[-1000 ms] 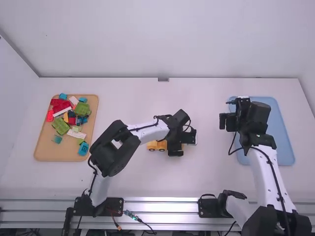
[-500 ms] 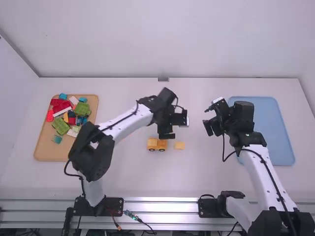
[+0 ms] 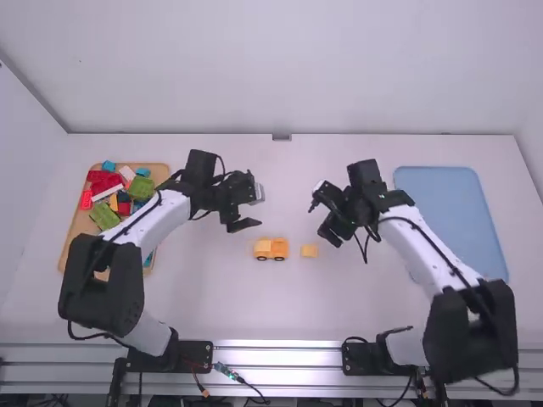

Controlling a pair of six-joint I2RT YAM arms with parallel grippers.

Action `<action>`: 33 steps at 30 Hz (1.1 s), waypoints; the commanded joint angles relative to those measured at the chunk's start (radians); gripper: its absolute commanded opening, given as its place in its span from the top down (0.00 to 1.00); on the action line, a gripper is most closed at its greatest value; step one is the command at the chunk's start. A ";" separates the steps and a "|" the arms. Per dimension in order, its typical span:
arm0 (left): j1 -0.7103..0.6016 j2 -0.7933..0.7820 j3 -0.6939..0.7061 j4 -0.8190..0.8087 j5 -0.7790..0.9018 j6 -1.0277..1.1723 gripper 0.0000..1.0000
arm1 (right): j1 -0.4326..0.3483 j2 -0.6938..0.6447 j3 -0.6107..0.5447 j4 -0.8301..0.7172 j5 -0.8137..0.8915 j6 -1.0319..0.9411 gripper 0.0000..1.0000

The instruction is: Assemble lego blocks to make yellow taxi

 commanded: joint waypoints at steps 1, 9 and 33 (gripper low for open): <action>0.035 -0.072 -0.084 0.073 0.140 0.012 0.01 | 0.050 0.137 0.123 -0.090 0.027 -0.081 0.01; 0.083 -0.103 -0.262 0.435 0.052 -0.198 0.01 | 0.214 0.392 0.209 -0.179 0.205 -0.080 0.07; 0.089 -0.103 -0.323 0.555 0.015 -0.303 0.01 | 0.243 0.390 0.020 0.026 0.193 -0.176 0.05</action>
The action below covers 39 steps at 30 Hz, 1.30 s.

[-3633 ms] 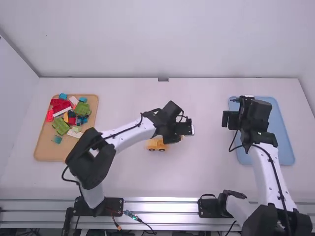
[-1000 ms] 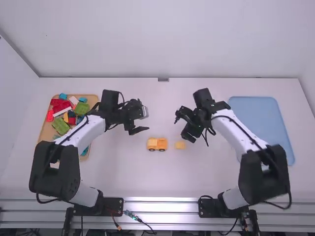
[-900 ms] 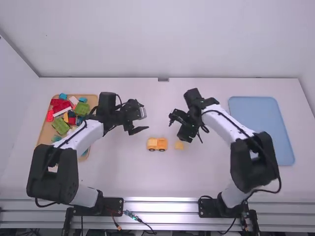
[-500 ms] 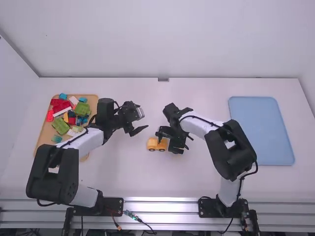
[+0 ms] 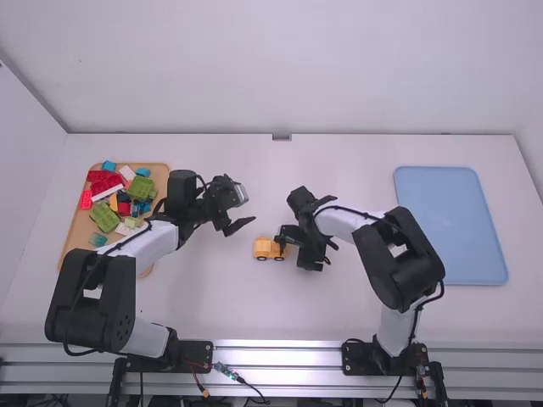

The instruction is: Assemble lego blocks to make yellow taxi

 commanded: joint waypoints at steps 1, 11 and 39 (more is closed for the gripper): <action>0.009 -0.021 -0.008 0.002 0.002 -0.022 0.01 | -0.031 -0.031 -0.005 -0.003 -0.053 -0.037 0.07; 0.010 -0.021 -0.008 0.003 0.002 -0.022 0.01 | -0.019 -0.031 0.014 -0.015 -0.076 -0.035 0.34; 0.009 -0.021 -0.008 0.022 0.002 -0.022 0.01 | 0.008 -0.031 0.016 0.041 -0.014 0.284 0.73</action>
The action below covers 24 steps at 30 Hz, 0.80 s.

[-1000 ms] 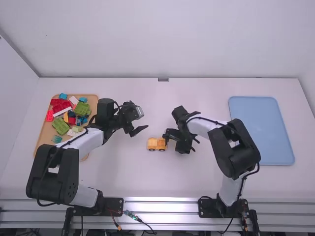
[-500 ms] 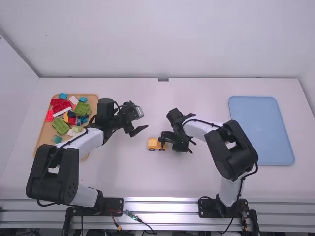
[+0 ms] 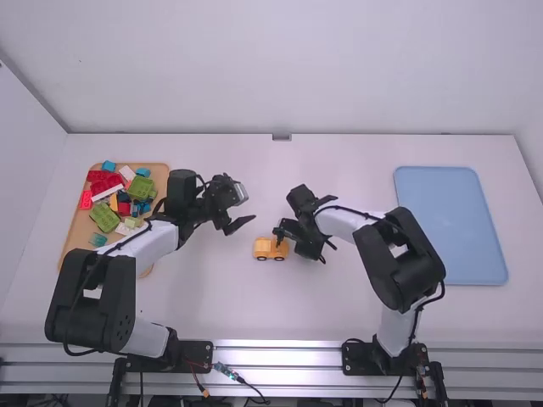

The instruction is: Assemble lego blocks to make yellow taxi

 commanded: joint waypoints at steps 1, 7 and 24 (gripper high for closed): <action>0.009 -0.021 -0.008 0.006 0.008 -0.006 0.01 | 0.000 -0.028 0.015 -0.002 0.013 0.136 0.74; 0.009 -0.021 -0.008 0.006 0.008 -0.006 0.01 | -0.001 -0.028 0.015 0.005 0.007 0.309 0.89; 0.009 -0.021 -0.008 0.003 0.009 -0.007 0.01 | -0.023 -0.028 0.015 0.083 0.010 0.916 1.00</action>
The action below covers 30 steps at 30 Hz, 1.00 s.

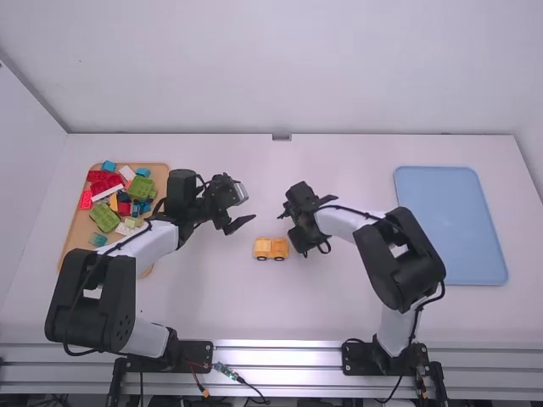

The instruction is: Assemble lego blocks to make yellow taxi

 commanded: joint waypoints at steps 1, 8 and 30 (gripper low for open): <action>0.009 -0.021 -0.007 0.000 0.015 -0.007 0.01 | -0.026 -0.028 0.015 -0.002 0.002 0.212 1.00; 0.008 -0.021 -0.007 0.003 0.016 -0.007 0.01 | -0.100 -0.028 0.015 -0.064 -0.005 0.467 1.00; 0.008 -0.021 -0.007 0.015 0.016 -0.060 0.01 | -0.131 -0.028 0.013 -0.142 -0.026 1.618 1.00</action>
